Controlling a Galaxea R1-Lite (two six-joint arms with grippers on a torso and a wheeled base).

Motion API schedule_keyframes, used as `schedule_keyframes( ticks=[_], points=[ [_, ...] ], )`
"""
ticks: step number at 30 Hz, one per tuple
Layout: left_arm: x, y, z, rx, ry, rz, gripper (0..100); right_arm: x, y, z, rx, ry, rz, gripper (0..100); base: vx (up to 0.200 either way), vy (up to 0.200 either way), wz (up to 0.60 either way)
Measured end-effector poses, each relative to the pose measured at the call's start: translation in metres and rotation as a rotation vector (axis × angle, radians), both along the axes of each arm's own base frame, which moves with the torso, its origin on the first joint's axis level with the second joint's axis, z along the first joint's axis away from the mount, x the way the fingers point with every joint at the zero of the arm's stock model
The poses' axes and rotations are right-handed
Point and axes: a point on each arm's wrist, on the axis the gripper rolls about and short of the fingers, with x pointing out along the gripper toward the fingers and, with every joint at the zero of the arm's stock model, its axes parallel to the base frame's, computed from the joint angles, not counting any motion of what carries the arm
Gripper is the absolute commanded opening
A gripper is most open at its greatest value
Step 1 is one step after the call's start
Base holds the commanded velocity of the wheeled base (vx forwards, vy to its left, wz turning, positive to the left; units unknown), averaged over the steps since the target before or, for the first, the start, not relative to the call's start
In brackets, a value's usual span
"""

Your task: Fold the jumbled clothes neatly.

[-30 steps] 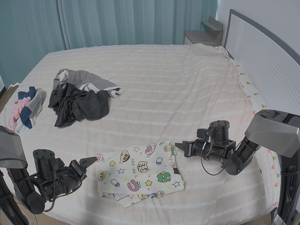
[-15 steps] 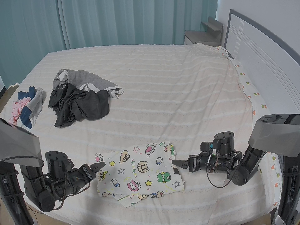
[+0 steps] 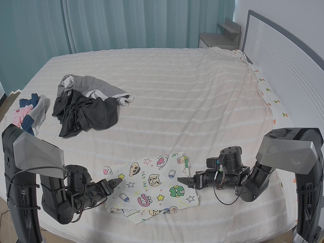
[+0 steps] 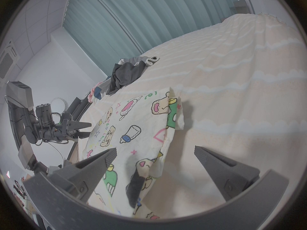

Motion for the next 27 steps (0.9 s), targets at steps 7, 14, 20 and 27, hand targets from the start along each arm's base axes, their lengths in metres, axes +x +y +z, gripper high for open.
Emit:
schedule_keyframes(
  ticks=[7,14,20,27],
  points=[
    [0.013,-0.004,-0.010,-0.001,-0.008,0.001,100,0.010,0.006,-0.006,-0.003,0.007,0.003,100,0.000,0.000,0.00],
    [0.022,-0.007,-0.018,-0.013,-0.012,0.004,100,0.018,0.011,-0.010,0.004,-0.003,0.003,100,0.000,0.000,0.00],
    [0.014,-0.003,-0.021,0.034,0.012,-0.012,100,0.020,0.012,-0.014,-0.001,0.006,0.000,100,0.000,0.000,0.00],
    [0.006,0.026,-0.012,0.049,0.023,-0.001,100,0.021,0.011,-0.016,-0.003,0.008,-0.007,100,0.000,0.000,0.00]
  ],
)
